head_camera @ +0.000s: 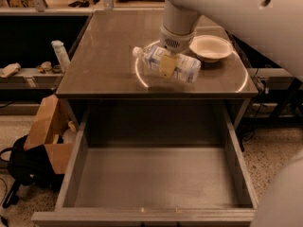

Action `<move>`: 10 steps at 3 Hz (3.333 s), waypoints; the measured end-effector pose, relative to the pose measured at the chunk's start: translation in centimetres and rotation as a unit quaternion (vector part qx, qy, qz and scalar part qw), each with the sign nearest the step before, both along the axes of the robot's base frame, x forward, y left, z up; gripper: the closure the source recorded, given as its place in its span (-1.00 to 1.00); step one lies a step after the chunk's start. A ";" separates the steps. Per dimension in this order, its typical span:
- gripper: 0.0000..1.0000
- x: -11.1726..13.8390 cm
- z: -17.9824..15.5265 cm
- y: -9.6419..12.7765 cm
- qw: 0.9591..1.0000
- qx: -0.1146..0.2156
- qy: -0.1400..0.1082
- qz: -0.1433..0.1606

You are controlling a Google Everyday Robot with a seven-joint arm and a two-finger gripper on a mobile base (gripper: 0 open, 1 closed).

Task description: Place blue plastic bottle into top drawer

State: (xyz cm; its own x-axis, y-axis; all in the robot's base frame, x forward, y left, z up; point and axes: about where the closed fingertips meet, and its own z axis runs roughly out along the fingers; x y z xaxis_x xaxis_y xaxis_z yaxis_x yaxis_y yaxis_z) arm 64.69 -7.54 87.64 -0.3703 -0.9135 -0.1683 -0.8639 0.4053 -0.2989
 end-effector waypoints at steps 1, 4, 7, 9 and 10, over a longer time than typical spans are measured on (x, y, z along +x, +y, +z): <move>1.00 -1.6 -0.5 0.5 1.000 0.008 -0.006 0.001; 1.00 -4.6 -2.3 2.3 0.999 0.036 -0.009 -0.021; 1.00 -9.1 -4.2 4.7 0.995 0.063 0.005 -0.079; 1.00 -13.7 -5.4 6.3 0.985 0.087 0.015 -0.147; 1.00 -15.2 -7.5 6.5 0.976 0.110 0.030 -0.187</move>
Offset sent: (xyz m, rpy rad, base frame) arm -0.0415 0.0203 -0.0178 0.0485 -0.0176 -0.0118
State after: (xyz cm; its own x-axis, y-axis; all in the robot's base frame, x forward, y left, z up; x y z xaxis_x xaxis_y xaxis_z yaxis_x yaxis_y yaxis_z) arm 49.52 -1.07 80.15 -0.6862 -0.6564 -0.3136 -0.6561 0.7446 -0.1227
